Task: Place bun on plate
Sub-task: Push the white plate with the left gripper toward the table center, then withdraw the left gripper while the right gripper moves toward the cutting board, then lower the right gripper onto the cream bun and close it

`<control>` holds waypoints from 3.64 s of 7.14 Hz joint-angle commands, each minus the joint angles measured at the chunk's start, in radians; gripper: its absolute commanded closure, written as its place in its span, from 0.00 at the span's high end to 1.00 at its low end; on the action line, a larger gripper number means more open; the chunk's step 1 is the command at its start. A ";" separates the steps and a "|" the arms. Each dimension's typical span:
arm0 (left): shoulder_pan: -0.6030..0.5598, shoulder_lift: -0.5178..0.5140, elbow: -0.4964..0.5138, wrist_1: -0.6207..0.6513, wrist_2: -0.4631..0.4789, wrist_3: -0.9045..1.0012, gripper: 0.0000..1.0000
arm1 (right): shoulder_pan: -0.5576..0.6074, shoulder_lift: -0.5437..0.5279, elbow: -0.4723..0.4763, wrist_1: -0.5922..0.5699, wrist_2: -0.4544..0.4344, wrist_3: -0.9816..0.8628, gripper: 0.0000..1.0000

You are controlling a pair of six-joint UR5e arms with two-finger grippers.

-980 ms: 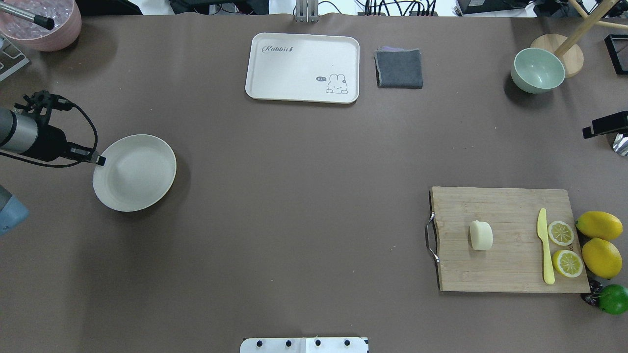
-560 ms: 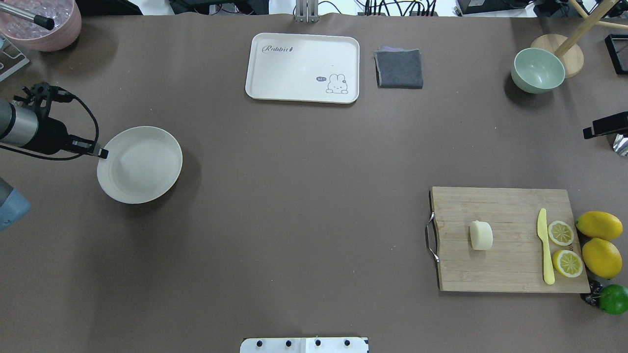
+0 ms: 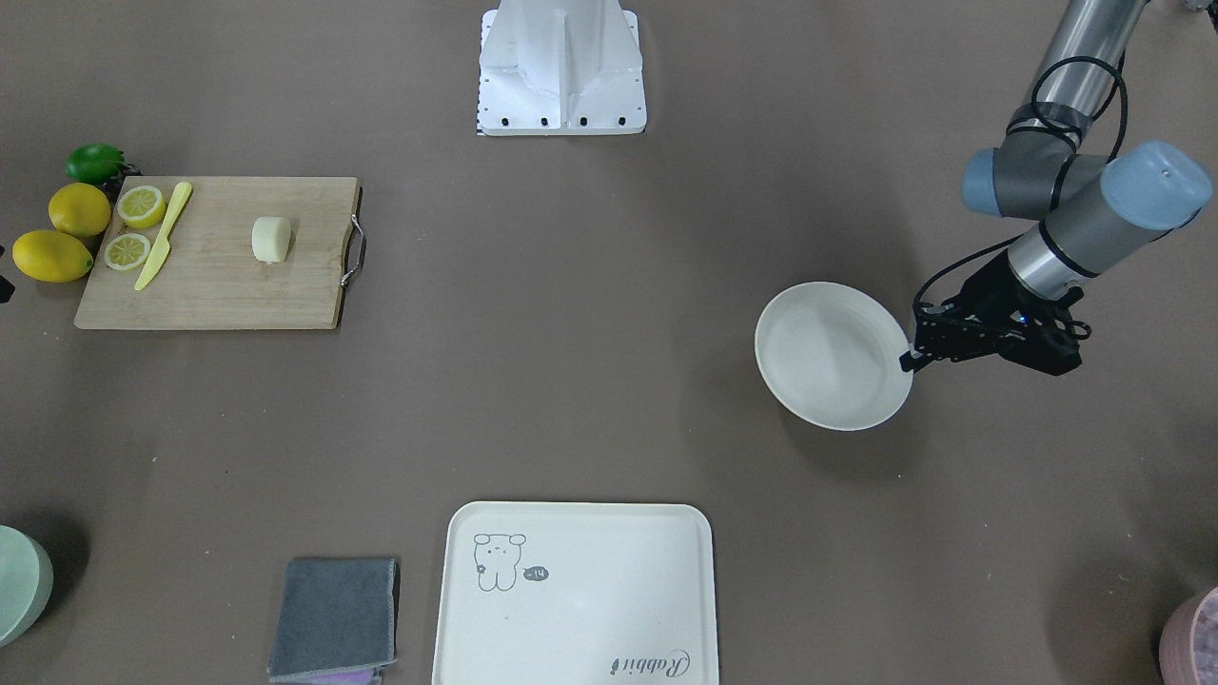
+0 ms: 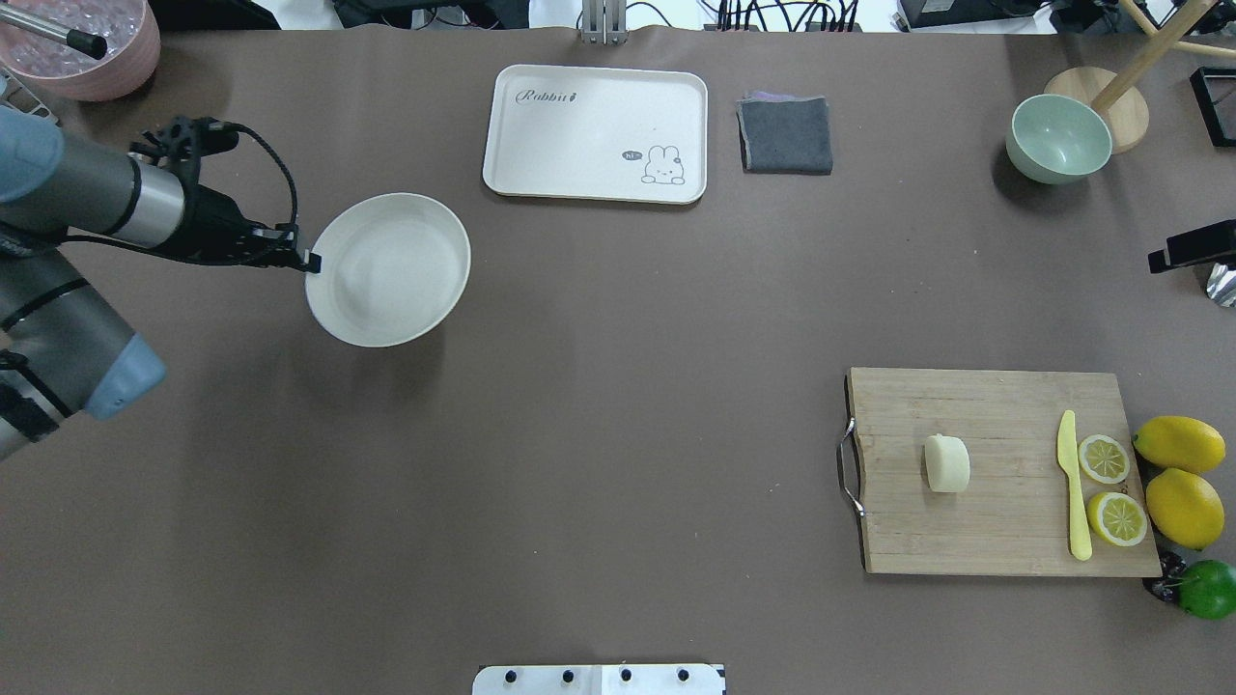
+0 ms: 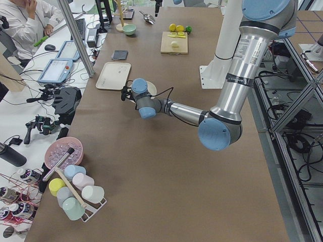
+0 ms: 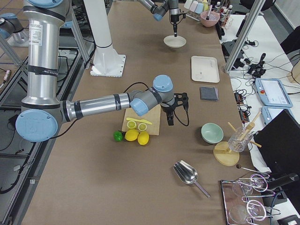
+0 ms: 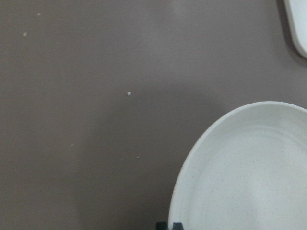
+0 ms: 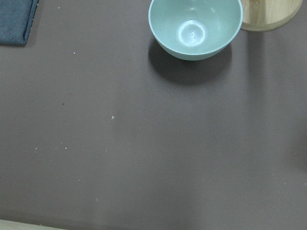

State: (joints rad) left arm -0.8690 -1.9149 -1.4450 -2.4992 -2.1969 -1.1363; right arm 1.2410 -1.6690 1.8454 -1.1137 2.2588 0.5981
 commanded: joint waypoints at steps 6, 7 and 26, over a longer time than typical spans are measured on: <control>0.387 -0.144 -0.183 0.347 0.386 -0.108 0.00 | 0.000 -0.003 0.000 0.000 -0.001 0.002 1.00; 0.400 -0.142 -0.183 0.347 0.403 -0.108 0.00 | 0.000 -0.003 0.000 0.000 -0.001 0.002 1.00; -0.364 0.257 -0.336 0.573 -0.121 0.527 0.98 | -0.724 0.048 0.245 -0.204 -0.487 0.718 0.98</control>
State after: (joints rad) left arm -1.2313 -1.6553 -1.7837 -1.9263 -2.3183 -0.6135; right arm 0.5789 -1.6193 2.0957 -1.3248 1.8093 1.2884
